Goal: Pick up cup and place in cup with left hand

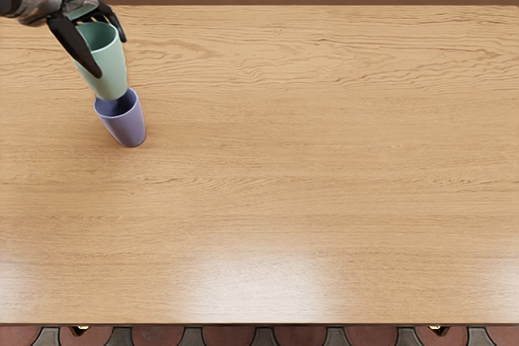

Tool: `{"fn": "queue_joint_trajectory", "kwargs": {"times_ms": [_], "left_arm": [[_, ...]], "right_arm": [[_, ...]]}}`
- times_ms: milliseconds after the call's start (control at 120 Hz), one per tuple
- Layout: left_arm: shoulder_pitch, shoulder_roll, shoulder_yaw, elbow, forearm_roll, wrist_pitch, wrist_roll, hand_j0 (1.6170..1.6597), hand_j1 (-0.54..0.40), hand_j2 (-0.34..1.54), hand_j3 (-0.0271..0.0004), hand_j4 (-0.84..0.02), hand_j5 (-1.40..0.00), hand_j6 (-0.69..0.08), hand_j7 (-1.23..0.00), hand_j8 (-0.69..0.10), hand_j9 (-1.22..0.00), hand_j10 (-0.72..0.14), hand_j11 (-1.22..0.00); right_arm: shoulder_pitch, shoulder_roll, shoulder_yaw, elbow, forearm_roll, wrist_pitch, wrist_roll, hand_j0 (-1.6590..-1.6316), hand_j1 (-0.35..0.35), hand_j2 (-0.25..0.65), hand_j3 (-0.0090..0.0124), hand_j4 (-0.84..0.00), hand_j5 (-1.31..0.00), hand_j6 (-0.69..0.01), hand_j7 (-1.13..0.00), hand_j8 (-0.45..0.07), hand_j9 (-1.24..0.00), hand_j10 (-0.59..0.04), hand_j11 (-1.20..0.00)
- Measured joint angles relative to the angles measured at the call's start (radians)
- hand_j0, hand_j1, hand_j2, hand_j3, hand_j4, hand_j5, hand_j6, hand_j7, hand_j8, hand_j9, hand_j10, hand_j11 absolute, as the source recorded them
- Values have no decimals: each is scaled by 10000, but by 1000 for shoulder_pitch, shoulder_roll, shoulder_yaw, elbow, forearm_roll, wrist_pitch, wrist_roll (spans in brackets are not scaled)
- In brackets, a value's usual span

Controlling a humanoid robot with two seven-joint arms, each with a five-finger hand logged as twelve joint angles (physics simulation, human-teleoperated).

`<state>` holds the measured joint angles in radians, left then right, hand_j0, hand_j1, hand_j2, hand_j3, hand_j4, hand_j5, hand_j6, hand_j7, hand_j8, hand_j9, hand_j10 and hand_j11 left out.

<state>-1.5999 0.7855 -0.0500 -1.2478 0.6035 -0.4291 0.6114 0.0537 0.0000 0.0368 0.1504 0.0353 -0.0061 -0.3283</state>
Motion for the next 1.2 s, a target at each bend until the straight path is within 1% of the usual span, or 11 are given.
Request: {"fn": "queue_joint_trajectory", "kwargs": {"times_ms": [25, 92, 275, 425, 958, 1025, 1042, 1200], "left_arm": [[0, 0, 0, 5, 0, 0, 0, 16443, -2232, 727, 0, -2627, -9652, -743, -8995, -92, -8984, -1301, -8950], [11, -4, 0, 18, 1, 0, 0, 16441, -2214, 642, 0, -2715, -9659, -747, -9006, -82, -9000, -1273, -8999], [37, -42, 1, 71, 3, -6, 0, 16432, -2311, 716, 0, -2614, -9862, -648, -9167, 43, -9152, -1160, -9200], [38, -44, 0, 92, 2, -8, 0, 16425, -2400, 773, 0, -2456, -10005, -491, -9288, 167, -9256, -1024, -9312], [44, -74, -1, 105, 1, -8, 0, 16410, -2546, 903, 0, -2213, -10292, -261, -9520, 388, -9457, -816, -9536], [55, -75, -2, 105, 0, -8, 0, 16409, -2599, 963, 0, -2079, -10376, -169, -9589, 411, -9508, -777, -9571], [55, -74, -2, 105, 0, -9, 0, 16409, -2636, 1037, 0, -2029, -10411, -157, -9612, 448, -9519, -656, -9580], [55, -75, -3, 107, -1, -9, 0, 16405, -2781, 1141, 0, -1815, -10629, 67, -9779, 703, -9614, -530, -9629]], "right_arm": [[0, 0, 0, 0, 0, 0, 0, -16581, -3491, 1, 0, 0, 0, -1, 0, 0, 0, 1, 0], [0, 0, 0, 0, 0, 0, 0, -16581, -3491, 1, 0, 0, 0, -1, 0, 0, 0, 2, 0], [0, 0, 0, 0, 0, 0, 0, -16581, -3491, 2, 0, 0, 0, 0, 0, 1, 0, 2, 0], [0, 0, 0, 0, 0, 0, 0, -16581, -3491, 2, 0, 0, 0, 0, 0, 1, 0, 2, 0], [0, 0, 0, 0, 0, 0, 0, -16581, -3491, 2, 0, 0, 0, 0, 0, 1, 0, 3, 0], [0, 0, 0, 0, 0, 0, 0, -16581, -3491, 2, 0, 0, 0, 0, 0, 1, 0, 3, 0], [0, 0, 0, 0, 0, 0, 0, -16581, -3491, 2, 0, 0, 0, 0, 0, 1, 0, 3, 0], [0, 0, 0, 0, 0, 0, 0, -16581, -3491, 2, 0, 0, 0, 0, 0, 2, 0, 3, 0]]}}
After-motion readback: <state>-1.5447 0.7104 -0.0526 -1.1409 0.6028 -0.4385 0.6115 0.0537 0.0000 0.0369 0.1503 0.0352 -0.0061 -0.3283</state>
